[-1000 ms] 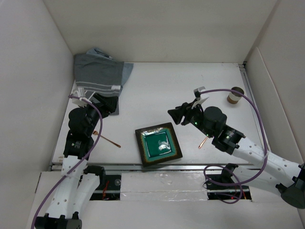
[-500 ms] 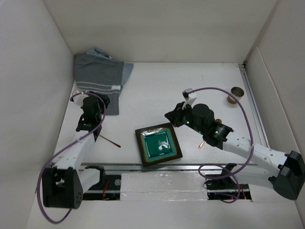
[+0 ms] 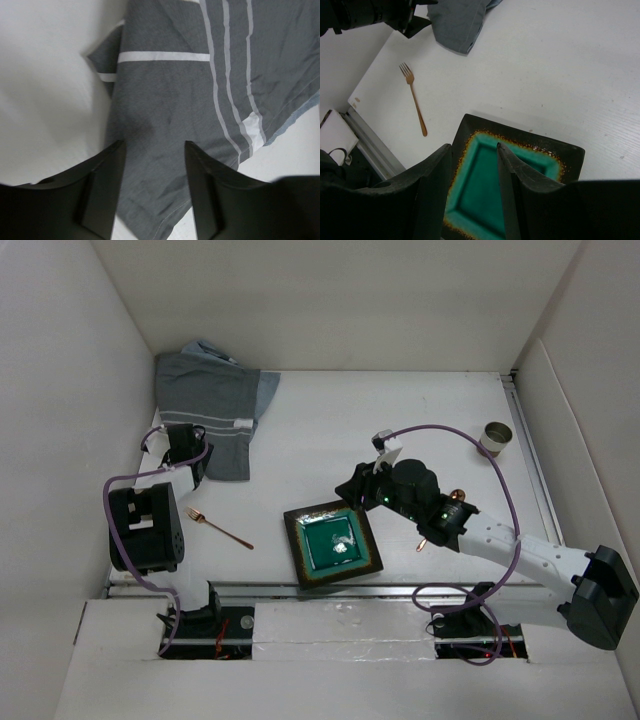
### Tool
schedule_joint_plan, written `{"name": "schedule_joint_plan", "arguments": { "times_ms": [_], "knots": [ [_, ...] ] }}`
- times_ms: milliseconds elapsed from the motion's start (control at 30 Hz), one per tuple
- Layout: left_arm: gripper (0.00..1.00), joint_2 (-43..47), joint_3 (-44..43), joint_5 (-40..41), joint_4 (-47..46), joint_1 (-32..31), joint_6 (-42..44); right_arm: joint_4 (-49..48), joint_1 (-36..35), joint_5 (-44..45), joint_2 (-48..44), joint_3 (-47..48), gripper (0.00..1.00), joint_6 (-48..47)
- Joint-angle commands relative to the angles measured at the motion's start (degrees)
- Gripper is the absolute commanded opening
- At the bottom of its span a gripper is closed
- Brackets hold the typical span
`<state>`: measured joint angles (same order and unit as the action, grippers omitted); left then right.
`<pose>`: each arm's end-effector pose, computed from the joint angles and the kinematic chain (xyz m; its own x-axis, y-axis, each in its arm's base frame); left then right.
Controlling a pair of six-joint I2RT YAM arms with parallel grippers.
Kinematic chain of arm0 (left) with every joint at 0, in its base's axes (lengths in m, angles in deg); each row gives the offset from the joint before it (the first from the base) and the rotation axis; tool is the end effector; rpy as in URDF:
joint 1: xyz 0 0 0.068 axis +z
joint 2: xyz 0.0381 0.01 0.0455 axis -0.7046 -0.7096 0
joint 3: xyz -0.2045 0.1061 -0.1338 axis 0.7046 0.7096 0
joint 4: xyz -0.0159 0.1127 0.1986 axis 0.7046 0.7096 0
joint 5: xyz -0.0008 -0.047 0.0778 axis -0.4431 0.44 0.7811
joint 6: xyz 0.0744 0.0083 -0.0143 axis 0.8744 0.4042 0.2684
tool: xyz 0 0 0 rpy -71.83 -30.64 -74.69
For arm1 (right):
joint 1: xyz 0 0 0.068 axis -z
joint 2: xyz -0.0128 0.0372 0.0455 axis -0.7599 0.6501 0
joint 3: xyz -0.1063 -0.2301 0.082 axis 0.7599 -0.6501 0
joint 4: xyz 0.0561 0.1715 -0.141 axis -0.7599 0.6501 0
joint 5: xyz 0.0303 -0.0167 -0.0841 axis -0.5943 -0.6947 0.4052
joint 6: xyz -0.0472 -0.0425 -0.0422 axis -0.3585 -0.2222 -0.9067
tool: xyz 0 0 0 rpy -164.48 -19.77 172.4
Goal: Set the dinner table for one person
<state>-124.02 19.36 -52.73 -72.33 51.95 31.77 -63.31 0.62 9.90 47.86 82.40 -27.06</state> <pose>0.3349 0.0554 0.1917 -0.0715 -0.8106 -0.5813 -0.6032 0.4993 -0.6220 0.1783 0.1996 0.2895 -0.4781 0.1117 -0.8712 -0.5733 0.7117 0.4059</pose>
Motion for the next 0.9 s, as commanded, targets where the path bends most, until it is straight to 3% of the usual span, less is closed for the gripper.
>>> {"name": "schedule_joint_plan", "arguments": {
  "times_ms": [0, 133, 233, 267, 333, 367, 633, 733, 767, 867],
  "knots": [
    [0.45, -3.43, -2.88, -4.42, 0.69, -0.21, -0.32, -1.91, -0.56, 0.52, 0.27, 0.79, 0.46, -0.66],
    [0.34, -3.80, -0.07, -5.58, -3.43, -0.92, -0.76, -2.61, -0.56, 1.67, 0.62, 0.97, 0.46, -0.84],
    [0.30, -5.64, -1.47, -4.87, -1.34, -2.59, 0.03, -2.09, -0.56, 3.07, 1.68, 1.76, 0.46, -0.84],
    [0.14, -7.04, -1.65, -5.31, -2.20, -3.89, 1.07, -2.08, -0.56, 2.99, 2.20, 2.20, 0.46, -0.93],
    [0.10, -7.66, -1.56, -7.31, -2.82, -3.91, 1.09, -2.52, -0.56, 2.99, 2.56, 2.20, 0.46, -1.02],
    [0.02, -9.06, -1.30, -8.90, -3.78, -4.52, 0.82, -2.44, -0.56, 3.43, 2.73, 2.64, 0.46, -1.19],
    [0.00, -5.48, -5.43, -6.47, -1.77, -11.55, 2.76, -2.72, -0.56, 1.41, 9.05, 7.82, 0.54, -1.02],
    [0.24, -0.56, -4.47, -1.65, -0.45, -11.55, 3.72, -3.48, -0.56, -0.26, 11.35, 8.53, 0.54, -1.11],
    [0.38, 2.06, -3.42, 0.21, 0.07, -11.55, 4.07, -4.10, -0.56, -0.61, 11.52, 8.01, 0.54, -1.11],
    [0.56, 8.13, 0.87, 5.49, 0.79, -9.10, 3.20, -6.21, -0.56, -0.08, 11.52, 6.08, 0.54, -0.67]
  ]
}}
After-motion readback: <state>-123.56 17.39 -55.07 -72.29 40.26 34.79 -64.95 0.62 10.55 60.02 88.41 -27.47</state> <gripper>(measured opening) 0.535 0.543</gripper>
